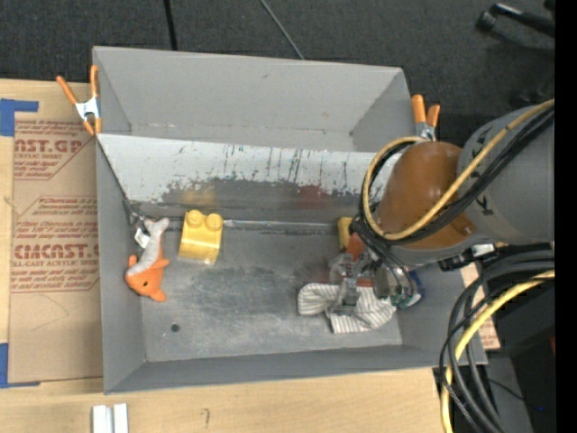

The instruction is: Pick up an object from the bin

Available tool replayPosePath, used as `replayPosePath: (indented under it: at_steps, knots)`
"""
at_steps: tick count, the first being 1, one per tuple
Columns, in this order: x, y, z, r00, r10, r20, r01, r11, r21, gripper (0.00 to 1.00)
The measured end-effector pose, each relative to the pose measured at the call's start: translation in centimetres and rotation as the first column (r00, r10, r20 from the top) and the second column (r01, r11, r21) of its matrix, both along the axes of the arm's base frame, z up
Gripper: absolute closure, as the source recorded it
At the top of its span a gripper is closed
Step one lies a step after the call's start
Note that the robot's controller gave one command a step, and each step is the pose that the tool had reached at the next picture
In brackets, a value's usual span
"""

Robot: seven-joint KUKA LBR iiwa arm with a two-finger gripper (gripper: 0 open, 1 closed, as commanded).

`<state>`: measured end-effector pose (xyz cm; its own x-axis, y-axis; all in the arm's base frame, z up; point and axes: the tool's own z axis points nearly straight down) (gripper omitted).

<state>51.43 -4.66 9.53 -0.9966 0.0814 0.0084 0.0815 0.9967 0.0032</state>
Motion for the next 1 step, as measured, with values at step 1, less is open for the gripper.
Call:
replayPosePath:
  at_steps: [1]
  knots:
    - [0.1, 0.02, 1.68, 1.0, 0.0, 0.003, 0.0, 1.0, -0.001, 1.0]
